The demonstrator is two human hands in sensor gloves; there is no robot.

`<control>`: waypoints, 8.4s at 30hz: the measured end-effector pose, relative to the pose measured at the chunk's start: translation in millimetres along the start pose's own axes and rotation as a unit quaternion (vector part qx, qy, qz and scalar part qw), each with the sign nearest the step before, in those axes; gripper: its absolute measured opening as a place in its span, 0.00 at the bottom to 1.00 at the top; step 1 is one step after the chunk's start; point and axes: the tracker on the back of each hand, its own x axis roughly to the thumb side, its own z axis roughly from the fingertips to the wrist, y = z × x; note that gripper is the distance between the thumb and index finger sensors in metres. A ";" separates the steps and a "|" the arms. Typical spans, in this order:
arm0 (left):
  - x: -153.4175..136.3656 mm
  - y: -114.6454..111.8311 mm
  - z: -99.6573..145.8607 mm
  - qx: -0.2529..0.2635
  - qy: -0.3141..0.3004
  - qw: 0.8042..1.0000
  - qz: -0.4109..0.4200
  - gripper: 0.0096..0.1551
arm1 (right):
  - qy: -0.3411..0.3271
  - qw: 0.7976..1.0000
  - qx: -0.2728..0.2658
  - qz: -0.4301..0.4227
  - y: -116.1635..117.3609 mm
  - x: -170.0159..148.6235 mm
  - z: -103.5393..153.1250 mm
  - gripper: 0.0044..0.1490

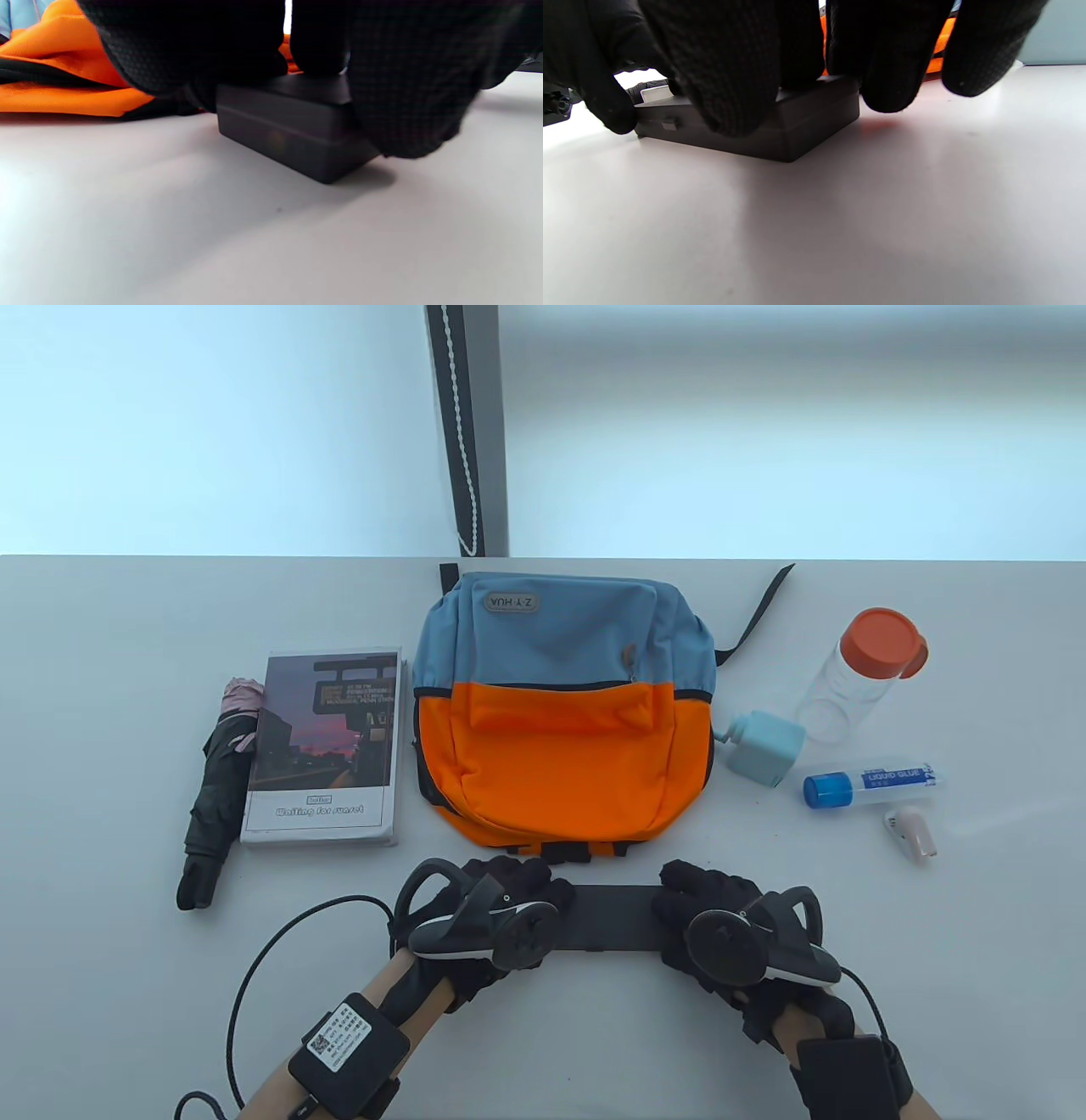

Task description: Pack school bag

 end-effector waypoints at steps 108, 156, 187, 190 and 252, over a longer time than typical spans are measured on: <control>-102.2 179.9 -70.5 0.212 0.139 0.963 0.089 0.28 | 0.125 0.973 0.023 0.193 -147.6 -38.6 -68.1 0.44; -96.3 184.4 -67.5 0.226 0.147 0.960 0.076 0.26 | 0.077 0.987 -0.017 0.141 -138.4 -20.9 -60.3 0.60; -94.1 182.5 -61.6 0.205 0.110 0.968 0.090 0.26 | 0.024 0.965 -0.012 0.261 -36.6 16.7 -90.1 0.46; -92.2 179.7 -63.2 0.202 0.114 0.969 0.082 0.26 | 0.034 0.976 -0.052 0.210 -67.7 15.3 -82.1 0.43; -195.0 15.5 14.0 -0.136 0.446 0.855 0.227 0.65 | 0.049 0.993 -0.093 -0.056 -172.9 0.3 -153.1 0.28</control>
